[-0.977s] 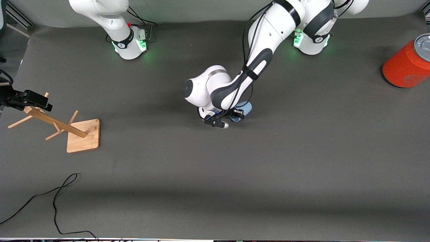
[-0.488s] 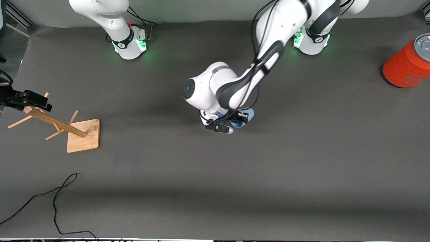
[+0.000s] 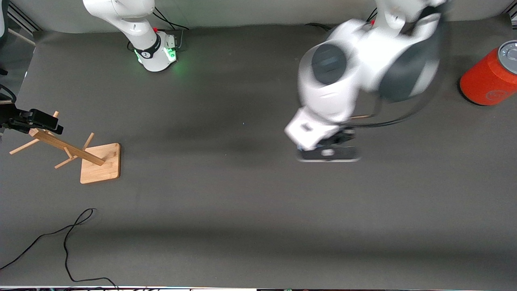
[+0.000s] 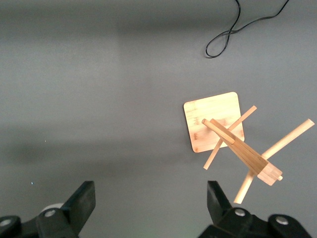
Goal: Rotate and upright cup with both arms
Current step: 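Rotate the cup upright with the left gripper and set it down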
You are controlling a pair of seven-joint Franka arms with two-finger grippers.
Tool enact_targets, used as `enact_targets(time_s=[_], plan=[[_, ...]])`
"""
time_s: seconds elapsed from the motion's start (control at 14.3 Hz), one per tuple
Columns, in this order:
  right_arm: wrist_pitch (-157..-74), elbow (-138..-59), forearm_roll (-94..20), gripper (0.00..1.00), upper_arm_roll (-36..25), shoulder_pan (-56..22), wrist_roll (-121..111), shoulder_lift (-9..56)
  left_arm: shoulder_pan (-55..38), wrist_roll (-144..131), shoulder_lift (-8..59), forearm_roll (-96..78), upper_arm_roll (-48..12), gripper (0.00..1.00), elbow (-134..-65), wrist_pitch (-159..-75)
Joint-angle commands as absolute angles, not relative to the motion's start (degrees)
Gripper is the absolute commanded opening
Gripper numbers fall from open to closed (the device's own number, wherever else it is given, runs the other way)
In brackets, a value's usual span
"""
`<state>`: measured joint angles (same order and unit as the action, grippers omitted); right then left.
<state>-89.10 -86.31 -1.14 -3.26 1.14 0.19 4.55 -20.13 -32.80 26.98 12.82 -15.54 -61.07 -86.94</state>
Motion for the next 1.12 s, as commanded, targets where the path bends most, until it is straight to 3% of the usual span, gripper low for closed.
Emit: enact_targets(time_s=[0.0,0.21,0.42,0.7,1.05], plan=[[-89.47,-86.75,-0.79,1.0,-3.34,1.05,-0.88,4.22,-17.58,-33.57,13.75,9.06,-15.73,0.0,-80.97,-99.35],[-89.47,-86.75,-0.79,1.0,-3.34,0.97,-0.88,4.22,-16.96,-36.11,7.65,8.61,-15.64,0.0,-98.48,-116.75],[-89.47,-86.75,-0.79,1.0,-3.25,0.97,-0.97,4.31,-18.19,-42.44,9.57,9.31,-15.73,0.0,-106.33,-130.48],[-89.65,-86.75,-0.88,1.0,-3.25,0.97,-0.97,4.39,-18.98,-47.19,14.66,11.85,-15.64,0.0,-110.74,-141.84],[-89.65,-86.84,-0.88,1.0,-3.25,0.97,-0.97,4.39,-21.96,-62.53,20.64,27.47,-15.64,0.0,-111.0,-143.88]])
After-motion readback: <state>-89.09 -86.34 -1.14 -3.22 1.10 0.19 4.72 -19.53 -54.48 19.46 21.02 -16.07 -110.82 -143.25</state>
